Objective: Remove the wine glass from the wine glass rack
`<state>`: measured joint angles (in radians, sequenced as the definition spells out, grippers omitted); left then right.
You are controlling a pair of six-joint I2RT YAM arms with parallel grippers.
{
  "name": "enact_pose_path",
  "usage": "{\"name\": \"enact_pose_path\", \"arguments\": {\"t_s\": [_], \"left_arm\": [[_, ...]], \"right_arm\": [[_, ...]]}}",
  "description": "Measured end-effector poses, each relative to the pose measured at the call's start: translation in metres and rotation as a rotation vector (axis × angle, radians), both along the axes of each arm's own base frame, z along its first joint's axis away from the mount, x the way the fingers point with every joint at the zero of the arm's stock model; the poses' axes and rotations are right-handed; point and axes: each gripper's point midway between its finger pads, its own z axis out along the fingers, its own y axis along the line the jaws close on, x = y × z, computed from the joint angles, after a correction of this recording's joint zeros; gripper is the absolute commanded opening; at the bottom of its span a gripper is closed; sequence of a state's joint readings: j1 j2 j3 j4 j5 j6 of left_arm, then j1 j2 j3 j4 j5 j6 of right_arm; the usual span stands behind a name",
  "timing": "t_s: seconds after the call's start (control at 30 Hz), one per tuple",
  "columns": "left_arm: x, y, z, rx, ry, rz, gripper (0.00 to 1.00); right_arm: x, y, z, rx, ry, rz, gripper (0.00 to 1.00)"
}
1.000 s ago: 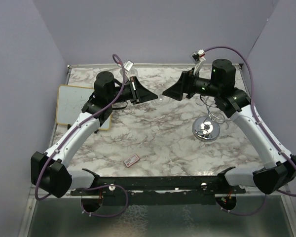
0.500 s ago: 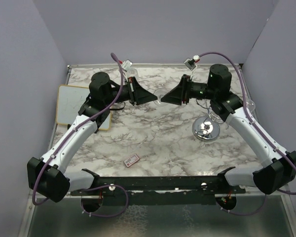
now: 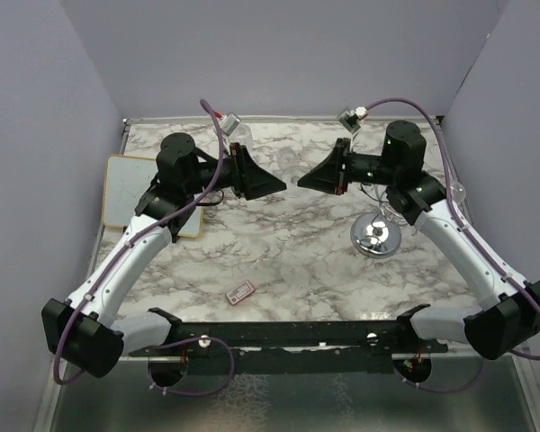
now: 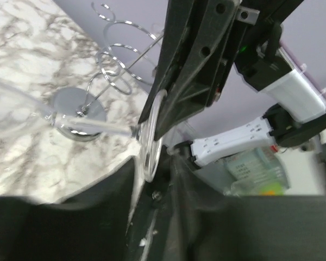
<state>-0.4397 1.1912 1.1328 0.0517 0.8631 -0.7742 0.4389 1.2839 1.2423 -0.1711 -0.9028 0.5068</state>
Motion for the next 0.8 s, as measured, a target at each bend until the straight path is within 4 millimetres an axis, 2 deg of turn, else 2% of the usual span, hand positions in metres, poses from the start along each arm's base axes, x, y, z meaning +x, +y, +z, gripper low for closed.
{"name": "enact_pose_path", "arguments": {"t_s": [0.07, 0.13, 0.2, 0.3, 0.43, 0.6, 0.8], "left_arm": [[-0.003, 0.002, 0.003, 0.009, -0.023, 0.002, 0.74], [-0.005, 0.005, 0.007, 0.018, -0.042, 0.014, 0.79], [-0.006, 0.008, 0.016, 0.026, -0.074, 0.033, 0.81], [-0.002, 0.013, 0.029, 0.042, -0.112, 0.080, 0.81], [0.005, 0.019, 0.036, 0.067, -0.113, 0.149, 0.82], [0.010, 0.024, 0.037, 0.087, -0.085, 0.201, 0.85], [0.014, 0.033, 0.053, 0.084, -0.099, 0.279, 0.87]], "right_arm": [[-0.001, -0.005, -0.002, -0.026, -0.106, -0.006, 0.01], [-0.004, -0.012, -0.002, -0.049, -0.228, -0.015, 0.01], [-0.013, -0.021, -0.005, -0.077, -0.382, -0.008, 0.01], [-0.035, -0.036, -0.012, -0.126, -0.707, 0.057, 0.01], [-0.057, -0.052, -0.028, -0.203, -1.149, 0.121, 0.01], [-0.057, -0.059, -0.051, -0.323, -1.532, 0.210, 0.01], [-0.055, -0.061, -0.095, -0.447, -1.813, 0.315, 0.01]]}}
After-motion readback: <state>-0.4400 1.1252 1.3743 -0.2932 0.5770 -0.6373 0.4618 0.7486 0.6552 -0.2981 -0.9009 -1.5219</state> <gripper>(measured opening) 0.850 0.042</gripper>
